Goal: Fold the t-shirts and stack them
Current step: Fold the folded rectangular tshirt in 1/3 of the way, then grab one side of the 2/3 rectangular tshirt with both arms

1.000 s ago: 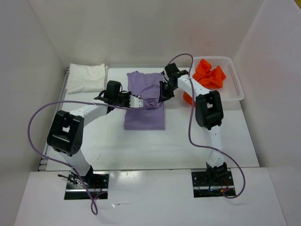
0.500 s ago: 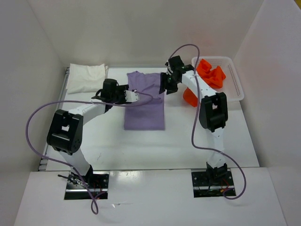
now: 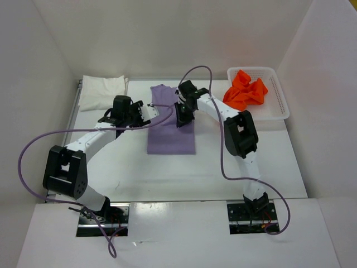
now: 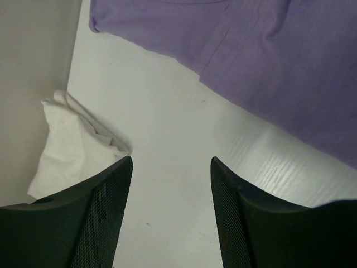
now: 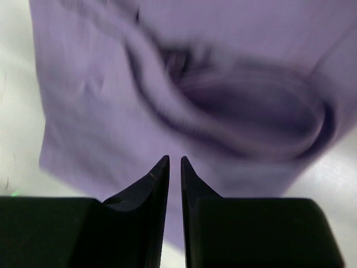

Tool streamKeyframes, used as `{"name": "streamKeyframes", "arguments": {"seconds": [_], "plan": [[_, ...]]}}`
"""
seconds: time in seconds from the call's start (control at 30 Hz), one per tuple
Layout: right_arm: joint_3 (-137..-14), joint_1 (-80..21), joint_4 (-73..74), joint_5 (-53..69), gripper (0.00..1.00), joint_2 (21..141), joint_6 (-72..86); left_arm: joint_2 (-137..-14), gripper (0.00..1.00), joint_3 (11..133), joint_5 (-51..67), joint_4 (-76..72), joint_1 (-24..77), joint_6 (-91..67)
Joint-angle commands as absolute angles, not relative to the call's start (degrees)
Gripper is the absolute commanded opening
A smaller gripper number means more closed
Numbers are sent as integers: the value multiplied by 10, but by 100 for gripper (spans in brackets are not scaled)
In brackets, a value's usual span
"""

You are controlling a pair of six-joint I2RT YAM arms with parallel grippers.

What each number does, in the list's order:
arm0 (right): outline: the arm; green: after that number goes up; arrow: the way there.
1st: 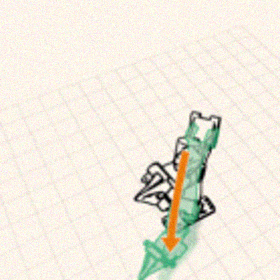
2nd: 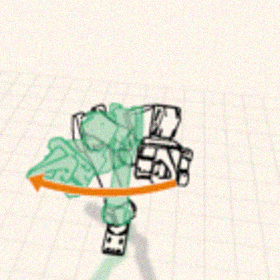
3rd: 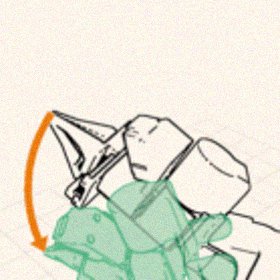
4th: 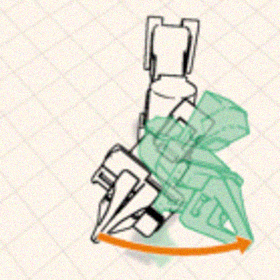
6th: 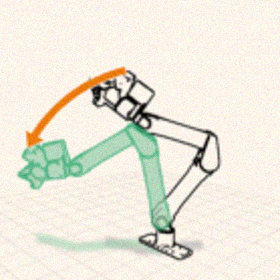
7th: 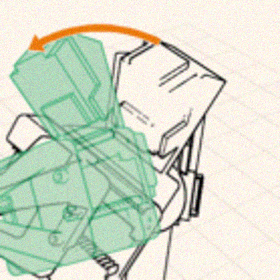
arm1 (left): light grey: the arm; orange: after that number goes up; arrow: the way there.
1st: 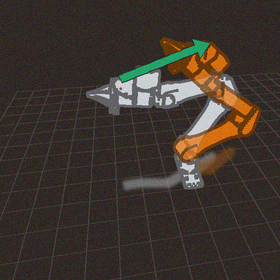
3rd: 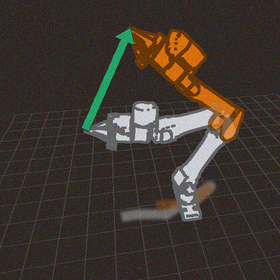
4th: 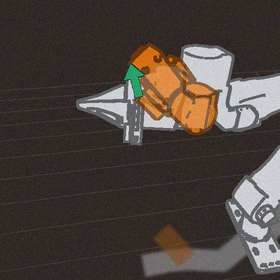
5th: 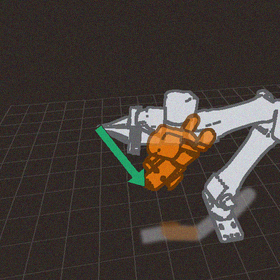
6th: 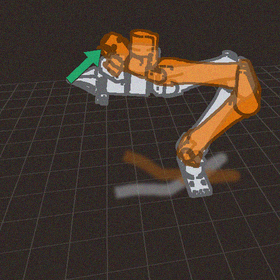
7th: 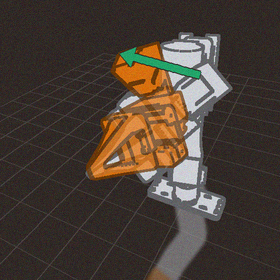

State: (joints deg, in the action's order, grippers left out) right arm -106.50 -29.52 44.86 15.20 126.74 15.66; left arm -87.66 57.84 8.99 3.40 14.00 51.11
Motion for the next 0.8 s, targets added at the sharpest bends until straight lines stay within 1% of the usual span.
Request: {"name": "streamKeyframes", "arguments": {"seconds": [0.0,0.03,0.1,0.27,0.37,0.4,0.47,0.5,0.53,0.57,0.6,0.63,0.67,0.7,0.73,0.77], "plan": [[-1159,-285,421,128,18,1328,162,-867,66,581,94,40,138,459],[-1195,-280,431,119,18,1345,162,-867,66,581,94,40,138,459],[-1216,-267,447,92,15,1377,167,-867,66,581,88,40,138,459],[-1233,-229,432,66,15,1388,186,-867,66,581,88,40,133,459],[-1270,-223,453,54,15,1393,180,-867,67,588,121,71,133,473],[-1276,-223,453,54,15,1383,175,-867,68,588,133,84,133,499],[-1283,-223,458,61,19,1363,175,-848,70,588,163,132,145,544],[-1283,-223,463,62,22,1338,175,-840,70,576,171,147,157,602],[-1283,-223,463,62,32,1323,170,-819,73,564,191,162,163,635],[-1272,-223,471,62,38,1307,170,-806,74,550,200,184,168,668],[-1240,-229,471,62,42,1270,170,-793,75,535,208,194,179,729],[-1215,-229,471,62,52,1249,170,-770,77,506,220,205,185,753],[-1149,-229,471,68,57,1228,170,-762,77,494,220,211,190,775],[-1110,-235,456,78,59,1183,177,-757,77,485,226,218,201,812],[-1071,-235,447,98,62,1161,187,-757,77,480,226,230,201,829],[-991,-235,431,109,64,1121,192,-764,78,473,226,239,209,872]]}}
